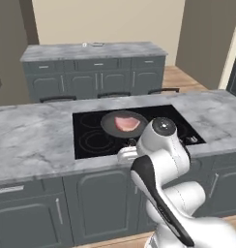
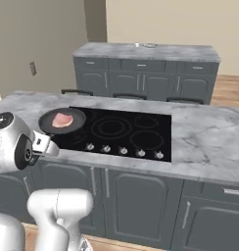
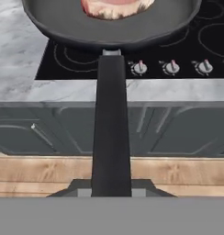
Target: Pick up the pan with the steak in it and place it on the dining table. Then place the steak on the plate.
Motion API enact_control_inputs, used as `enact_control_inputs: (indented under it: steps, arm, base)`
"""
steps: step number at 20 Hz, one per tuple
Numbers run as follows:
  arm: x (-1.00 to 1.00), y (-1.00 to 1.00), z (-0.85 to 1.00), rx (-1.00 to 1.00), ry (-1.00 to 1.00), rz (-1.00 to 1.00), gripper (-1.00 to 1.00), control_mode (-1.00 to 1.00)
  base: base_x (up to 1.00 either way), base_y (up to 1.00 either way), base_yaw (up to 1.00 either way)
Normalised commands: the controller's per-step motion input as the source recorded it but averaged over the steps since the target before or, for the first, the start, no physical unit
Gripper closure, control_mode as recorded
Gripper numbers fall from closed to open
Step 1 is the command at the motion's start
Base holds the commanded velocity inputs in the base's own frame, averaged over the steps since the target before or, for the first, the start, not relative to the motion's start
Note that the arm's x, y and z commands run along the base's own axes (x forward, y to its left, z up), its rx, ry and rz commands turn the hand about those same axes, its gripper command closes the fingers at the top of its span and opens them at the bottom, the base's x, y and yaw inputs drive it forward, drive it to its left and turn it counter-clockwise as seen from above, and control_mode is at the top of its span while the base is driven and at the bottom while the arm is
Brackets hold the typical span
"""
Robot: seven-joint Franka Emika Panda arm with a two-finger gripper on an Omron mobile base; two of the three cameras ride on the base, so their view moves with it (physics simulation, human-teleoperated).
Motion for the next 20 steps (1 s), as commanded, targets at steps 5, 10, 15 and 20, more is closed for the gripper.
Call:
enact_control_inputs:
  steps: [5,10,15,20]
  arm:
    - [0.0,0.0,0.0,0.0,0.0,0.0,1.0,1.0]
    - [0.0,0.0,0.0,0.0,0.0,0.0,1.0,1.0]
    - [0.0,0.0,0.0,0.0,0.0,0.0,1.0,1.0]
    - [0.0,0.0,0.0,0.0,0.0,0.0,1.0,1.0]
  base:
    - [-0.3,-0.77,-0.13]
    - [-0.01,-1.0,-0.14]
    - [0.0,-1.0,-0.12]
    - [0.04,-1.0,-0.1]
